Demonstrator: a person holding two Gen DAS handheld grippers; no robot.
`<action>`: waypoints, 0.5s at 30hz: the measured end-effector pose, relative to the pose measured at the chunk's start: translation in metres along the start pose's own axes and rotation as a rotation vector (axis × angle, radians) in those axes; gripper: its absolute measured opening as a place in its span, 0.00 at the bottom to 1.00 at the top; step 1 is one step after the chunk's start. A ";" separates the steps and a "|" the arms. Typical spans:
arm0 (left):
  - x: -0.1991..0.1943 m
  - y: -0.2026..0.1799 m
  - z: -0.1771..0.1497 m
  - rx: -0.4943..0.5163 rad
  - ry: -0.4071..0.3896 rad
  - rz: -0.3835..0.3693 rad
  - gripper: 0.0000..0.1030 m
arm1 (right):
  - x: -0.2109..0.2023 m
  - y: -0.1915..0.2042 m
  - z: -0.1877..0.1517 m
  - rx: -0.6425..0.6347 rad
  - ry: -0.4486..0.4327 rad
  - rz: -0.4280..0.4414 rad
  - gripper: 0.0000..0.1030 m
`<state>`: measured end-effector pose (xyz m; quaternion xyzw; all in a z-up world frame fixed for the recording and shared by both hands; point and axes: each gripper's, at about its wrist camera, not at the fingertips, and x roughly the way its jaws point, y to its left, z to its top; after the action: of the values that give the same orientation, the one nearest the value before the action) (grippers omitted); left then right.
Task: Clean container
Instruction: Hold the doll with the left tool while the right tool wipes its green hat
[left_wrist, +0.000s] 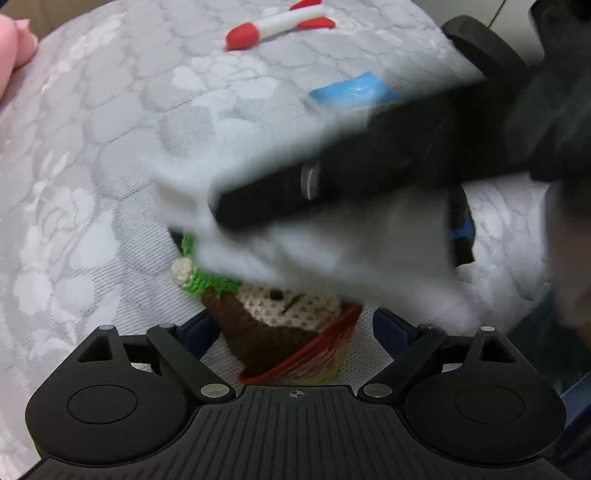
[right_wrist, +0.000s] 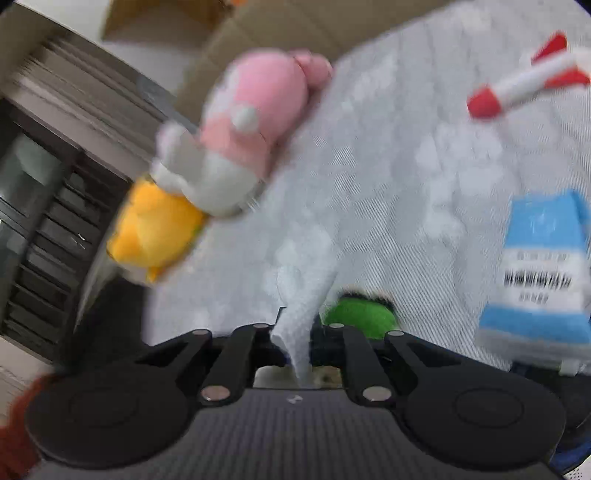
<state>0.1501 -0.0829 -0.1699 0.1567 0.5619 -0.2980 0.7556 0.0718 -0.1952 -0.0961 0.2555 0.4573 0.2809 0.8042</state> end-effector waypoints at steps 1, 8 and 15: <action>0.002 0.007 0.000 -0.031 0.009 0.011 0.91 | 0.005 -0.003 -0.004 -0.014 0.022 -0.035 0.13; -0.003 0.016 -0.005 -0.108 0.014 -0.012 0.96 | 0.011 -0.018 -0.007 -0.057 0.066 -0.189 0.30; -0.025 -0.032 -0.025 0.279 -0.105 0.097 0.97 | 0.002 -0.018 -0.003 -0.076 0.020 -0.261 0.11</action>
<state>0.1067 -0.0863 -0.1514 0.2713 0.4667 -0.3442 0.7682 0.0743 -0.2064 -0.1108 0.1605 0.4838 0.1935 0.8383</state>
